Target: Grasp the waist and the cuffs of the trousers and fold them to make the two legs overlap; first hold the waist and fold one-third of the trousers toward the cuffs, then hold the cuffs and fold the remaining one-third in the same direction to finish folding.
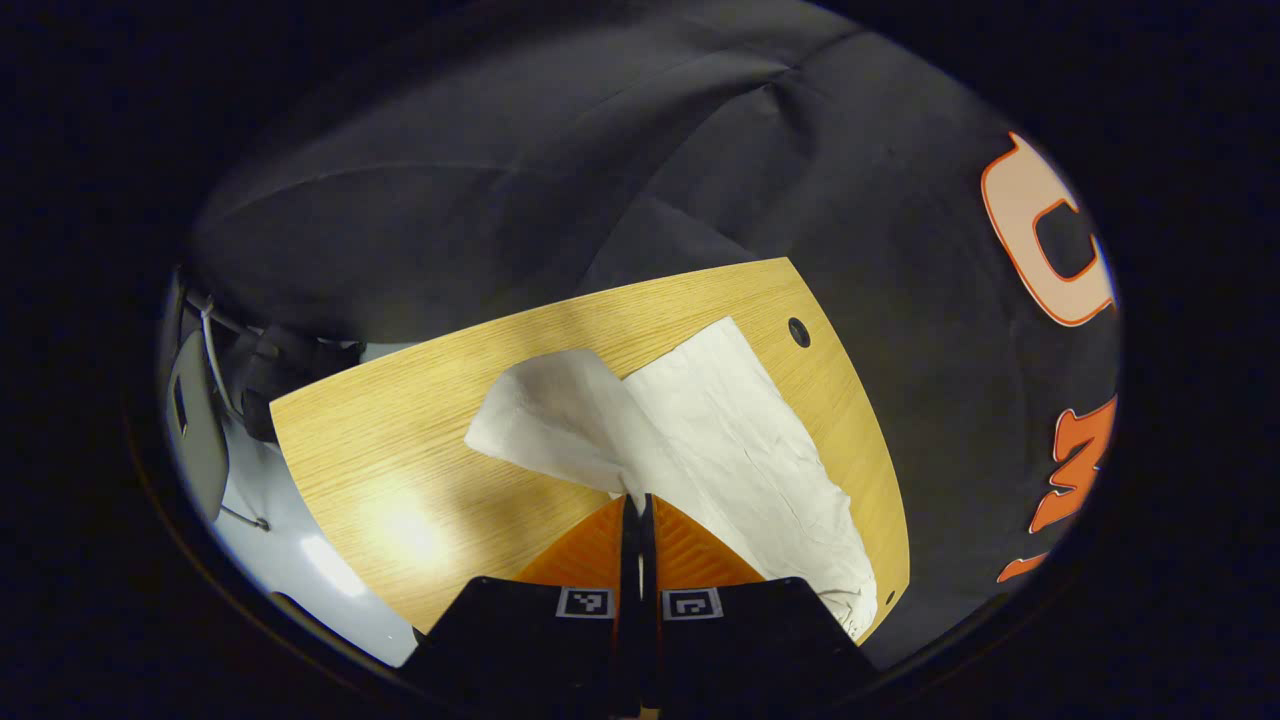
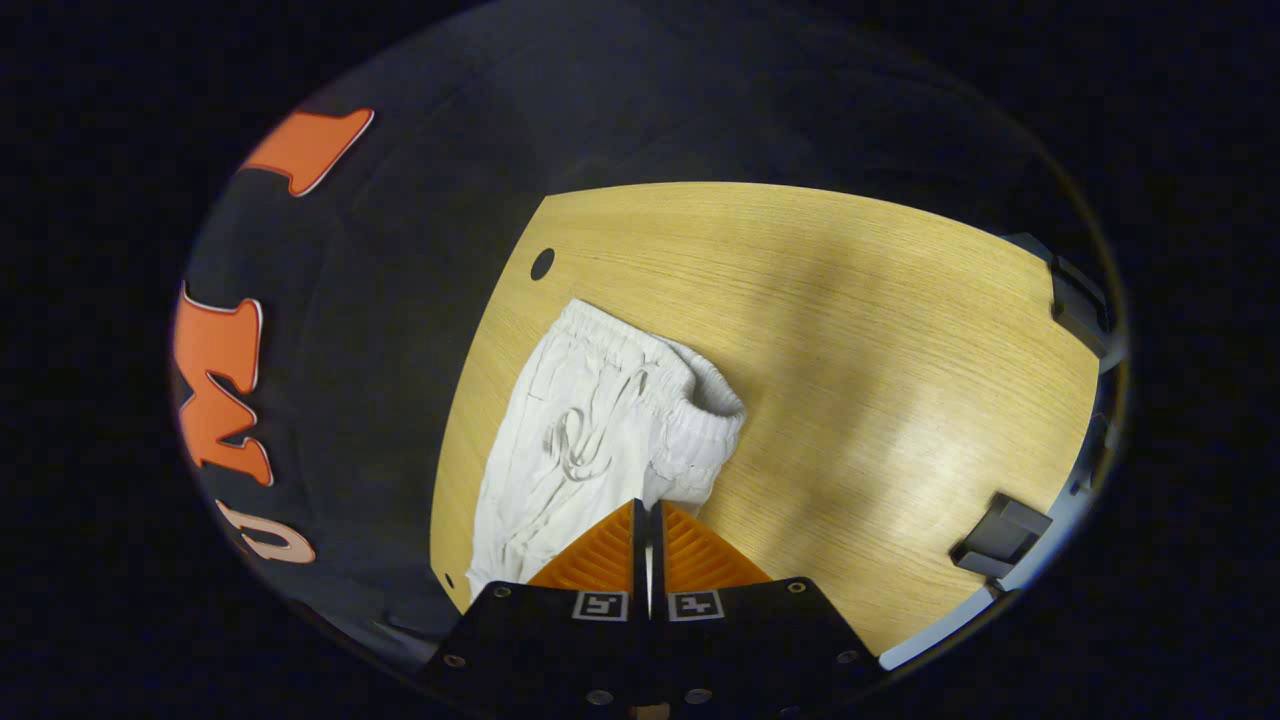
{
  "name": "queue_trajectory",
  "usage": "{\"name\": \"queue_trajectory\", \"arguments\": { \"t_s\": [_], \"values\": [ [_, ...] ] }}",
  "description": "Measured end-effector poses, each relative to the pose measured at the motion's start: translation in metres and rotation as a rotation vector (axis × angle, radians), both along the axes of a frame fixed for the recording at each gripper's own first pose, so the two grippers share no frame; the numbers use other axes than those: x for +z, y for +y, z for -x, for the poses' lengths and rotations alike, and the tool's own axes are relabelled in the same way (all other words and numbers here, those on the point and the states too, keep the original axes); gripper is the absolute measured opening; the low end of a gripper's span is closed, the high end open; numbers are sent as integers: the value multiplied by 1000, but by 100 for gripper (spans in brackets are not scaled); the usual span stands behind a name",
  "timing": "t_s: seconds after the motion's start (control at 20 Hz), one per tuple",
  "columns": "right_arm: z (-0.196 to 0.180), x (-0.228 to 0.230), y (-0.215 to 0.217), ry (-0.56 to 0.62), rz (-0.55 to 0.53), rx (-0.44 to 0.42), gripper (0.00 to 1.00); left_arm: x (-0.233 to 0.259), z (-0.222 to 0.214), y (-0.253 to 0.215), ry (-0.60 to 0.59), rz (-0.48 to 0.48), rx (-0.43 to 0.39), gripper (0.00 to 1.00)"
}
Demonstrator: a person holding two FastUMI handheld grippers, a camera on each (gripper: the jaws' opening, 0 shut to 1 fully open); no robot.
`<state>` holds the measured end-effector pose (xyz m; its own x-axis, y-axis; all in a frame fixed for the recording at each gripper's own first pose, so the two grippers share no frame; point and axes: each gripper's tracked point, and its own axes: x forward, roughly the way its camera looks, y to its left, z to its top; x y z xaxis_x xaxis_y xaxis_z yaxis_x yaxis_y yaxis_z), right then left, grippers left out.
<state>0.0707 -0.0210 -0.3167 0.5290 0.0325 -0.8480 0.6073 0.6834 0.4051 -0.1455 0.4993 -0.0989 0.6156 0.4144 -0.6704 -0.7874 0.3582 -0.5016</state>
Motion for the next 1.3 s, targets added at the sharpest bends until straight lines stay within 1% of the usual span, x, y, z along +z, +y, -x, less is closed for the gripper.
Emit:
{"name": "queue_trajectory", "arguments": {
  "t_s": [0.1, 0.2, 0.3, 0.35, 0.5, 0.6, 0.65, 0.7, 0.8, 0.85, 0.95, 1.0, 1.05, 1.1, 1.15, 1.2, 1.25, 1.3],
  "values": [
    [3, -8, -2, 20, 19, -1, 1, -3, -4, -3, 4, 13, -11, 4],
    [-6, -3, 4, -3, -20, -20, 1, 0, -8, -3, 3, 19, -11, 2],
    [-24, 11, 13, -53, -78, -23, 0, 9, -18, 0, -14, 15, -16, 4],
    [-32, 18, 14, -72, -87, -20, 0, 16, -24, 0, -26, 9, -21, 4],
    [-64, 30, 14, -105, -36, 23, 0, 36, -51, 7, -45, -20, -44, 4],
    [-57, 24, 19, -54, -8, 69, 0, 36, -63, 4, -15, -28, -86, 4],
    [-54, 23, 20, -63, -5, 82, 0, 35, -66, -2, -20, -24, -101, 4],
    [-50, 22, 14, -78, 10, 68, 1, 31, -64, -3, -13, -10, -98, 4],
    [-29, 12, -12, -51, 45, -4, 2, 20, -64, -4, -21, 32, -77, 4],
    [-14, 6, -22, -27, 36, -43, 8, 15, -59, -3, -17, 52, -66, 4],
    [6, -3, -29, 4, 3, -96, 17, 9, -51, -2, -7, 68, -53, 4],
    [13, -12, -35, 24, 10, -106, 37, 9, -48, -1, -7, 68, -51, 4],
    [19, -19, -41, 46, 31, -106, 49, 10, -46, -1, -5, 68, -52, 4],
    [23, -28, -45, 73, 55, -104, 43, 10, -46, -1, -3, 65, -58, 4],
    [27, -35, -46, 101, 70, -100, 59, 12, -46, -1, 1, 60, -64, 4],
    [26, -37, -39, 112, 66, -95, 56, 13, -44, -1, 5, 55, -67, 4],
    [22, -41, -34, 113, 53, -87, 69, 13, -43, -1, 6, 51, -70, 4],
    [21, -45, -30, 129, 54, -78, 61, 14, -43, 0, 5, 51, -71, 4]
  ]
}}
